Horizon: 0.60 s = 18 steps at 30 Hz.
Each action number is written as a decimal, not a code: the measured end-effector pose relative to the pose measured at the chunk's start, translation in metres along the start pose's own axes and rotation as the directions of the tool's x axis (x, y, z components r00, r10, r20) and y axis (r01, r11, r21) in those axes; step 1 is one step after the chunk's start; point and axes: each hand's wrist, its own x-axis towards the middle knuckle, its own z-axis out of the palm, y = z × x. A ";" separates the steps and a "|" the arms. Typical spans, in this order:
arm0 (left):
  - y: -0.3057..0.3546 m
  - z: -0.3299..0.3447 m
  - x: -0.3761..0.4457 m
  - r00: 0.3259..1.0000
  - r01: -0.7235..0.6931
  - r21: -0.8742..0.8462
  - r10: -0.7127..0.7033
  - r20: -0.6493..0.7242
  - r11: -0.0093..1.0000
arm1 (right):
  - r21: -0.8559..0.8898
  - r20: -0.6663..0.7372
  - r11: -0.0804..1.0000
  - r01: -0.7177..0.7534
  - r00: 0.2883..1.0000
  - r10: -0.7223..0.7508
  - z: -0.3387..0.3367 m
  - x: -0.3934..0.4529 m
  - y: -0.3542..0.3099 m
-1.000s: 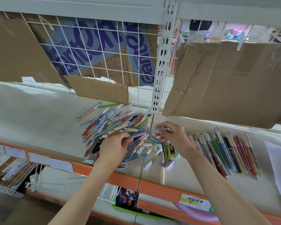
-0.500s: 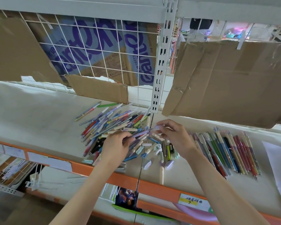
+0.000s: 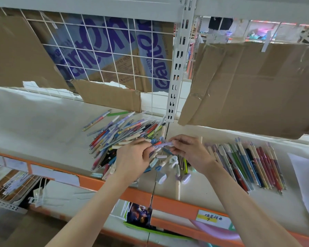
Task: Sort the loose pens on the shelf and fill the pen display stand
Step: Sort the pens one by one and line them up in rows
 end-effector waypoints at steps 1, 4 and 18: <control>-0.002 0.002 0.001 0.999 0.036 -0.041 -0.034 0.036 0.999 | 0.037 0.006 0.999 0.002 1.000 -0.003 0.000 -0.001 -0.002; -0.009 0.004 0.010 0.861 0.458 -0.370 -0.299 0.412 0.809 | 0.066 0.010 0.998 0.003 1.000 -0.003 -0.001 -0.001 -0.009; 0.012 0.017 0.009 0.938 0.204 -0.327 -0.088 0.336 0.923 | 0.217 -0.137 0.974 0.061 0.990 -0.031 -0.001 -0.009 -0.005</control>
